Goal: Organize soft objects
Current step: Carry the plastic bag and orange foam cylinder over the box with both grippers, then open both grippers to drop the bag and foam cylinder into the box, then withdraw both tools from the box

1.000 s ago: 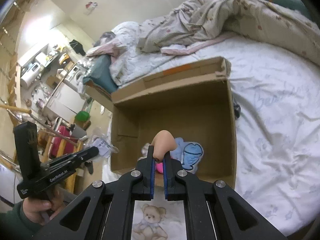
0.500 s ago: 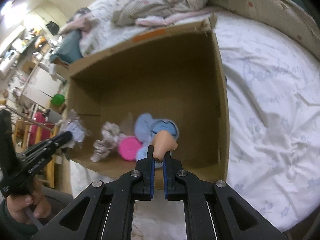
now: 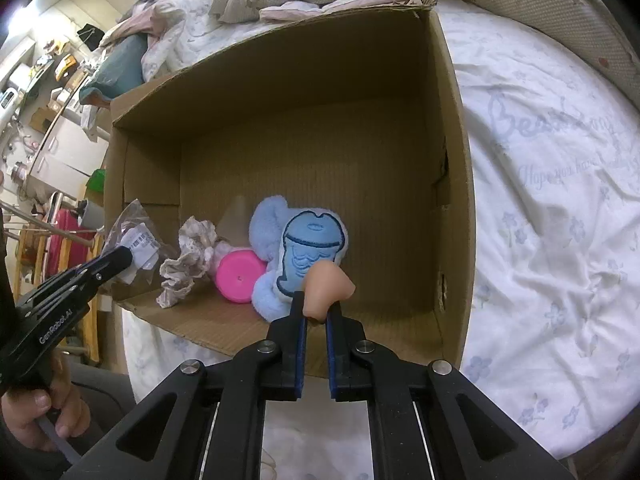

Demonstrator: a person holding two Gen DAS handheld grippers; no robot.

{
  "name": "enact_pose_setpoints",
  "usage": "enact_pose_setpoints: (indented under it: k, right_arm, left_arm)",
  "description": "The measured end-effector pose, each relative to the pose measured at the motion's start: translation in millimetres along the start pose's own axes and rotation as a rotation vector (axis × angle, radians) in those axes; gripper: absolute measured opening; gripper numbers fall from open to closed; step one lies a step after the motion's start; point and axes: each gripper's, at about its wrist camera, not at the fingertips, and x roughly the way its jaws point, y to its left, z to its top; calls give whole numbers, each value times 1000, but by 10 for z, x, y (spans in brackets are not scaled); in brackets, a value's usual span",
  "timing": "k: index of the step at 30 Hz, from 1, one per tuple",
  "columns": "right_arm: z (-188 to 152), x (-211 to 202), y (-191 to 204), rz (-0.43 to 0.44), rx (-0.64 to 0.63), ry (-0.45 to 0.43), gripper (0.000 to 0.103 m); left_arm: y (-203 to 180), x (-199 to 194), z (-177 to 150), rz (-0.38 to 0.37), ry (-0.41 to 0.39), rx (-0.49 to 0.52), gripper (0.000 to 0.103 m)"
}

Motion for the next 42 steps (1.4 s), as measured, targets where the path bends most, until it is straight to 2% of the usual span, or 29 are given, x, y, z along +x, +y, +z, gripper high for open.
enact_pose_setpoints:
  k: [16,20,21,22,24,26,28,30,34,36,37,38,42]
  right_arm:
    - [20,-10,-11,17,2,-8,13]
    - [20,-28,-27,20,11,-15,27]
    - [26,-37,-23,25,12,-19,27]
    - [30,-51,-19,28,10,-24,27]
    - [35,-83,-12,22,6,-36,35]
    - [35,-130,-13,43,16,-55,72]
    - [40,-201,-3,61,18,-87,73]
    - [34,-265,18,71,6,-113,73]
    - [12,-410,62,85,-4,-175,79]
    - [1,-501,85,86,-9,-216,89]
    - [-6,-547,95,86,-11,-238,99]
    - [-15,-598,99,87,-12,-261,103]
    - [-60,-765,110,93,-13,-340,103]
  left_arm:
    - [-3,-18,2,25,-10,11,5]
    - [-6,-10,2,30,-6,13,6]
    - [-5,-17,4,32,-10,14,6]
    - [-5,-14,4,32,-11,15,9]
    - [-5,-38,7,30,-20,12,17]
    - [-13,-73,4,29,-32,12,30]
    - [-23,-133,0,25,-56,14,47]
    - [-21,-200,4,27,-82,13,56]
    - [4,-355,8,50,-138,1,57]
    - [54,-454,8,59,-172,-25,57]
    - [76,-487,10,59,-182,-32,57]
    - [99,-534,10,58,-198,-39,57]
    - [140,-719,11,70,-251,-36,57]
